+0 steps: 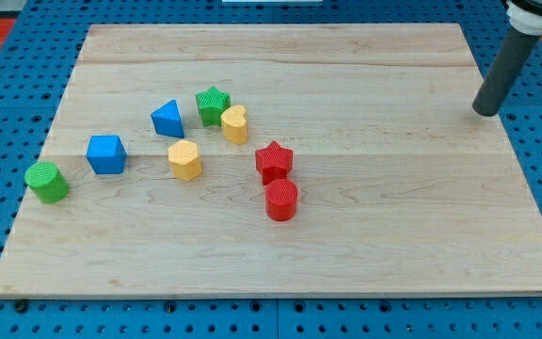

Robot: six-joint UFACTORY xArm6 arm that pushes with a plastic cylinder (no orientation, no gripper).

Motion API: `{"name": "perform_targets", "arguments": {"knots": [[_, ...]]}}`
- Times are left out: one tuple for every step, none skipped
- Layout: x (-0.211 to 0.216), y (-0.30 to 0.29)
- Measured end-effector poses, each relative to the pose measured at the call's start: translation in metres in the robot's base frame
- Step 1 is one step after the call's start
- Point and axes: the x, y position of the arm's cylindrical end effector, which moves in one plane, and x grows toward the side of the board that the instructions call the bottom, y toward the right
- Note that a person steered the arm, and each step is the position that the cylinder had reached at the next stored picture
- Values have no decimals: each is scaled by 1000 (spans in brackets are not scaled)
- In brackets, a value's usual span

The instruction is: Move your arm towards bottom center

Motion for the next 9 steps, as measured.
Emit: {"name": "perform_targets", "arguments": {"knots": [[0, 0], [-10, -13], [-13, -14], [-17, -14], [-21, -14], [-27, -35], [-27, -40], [-18, -50], [30, -48]]}}
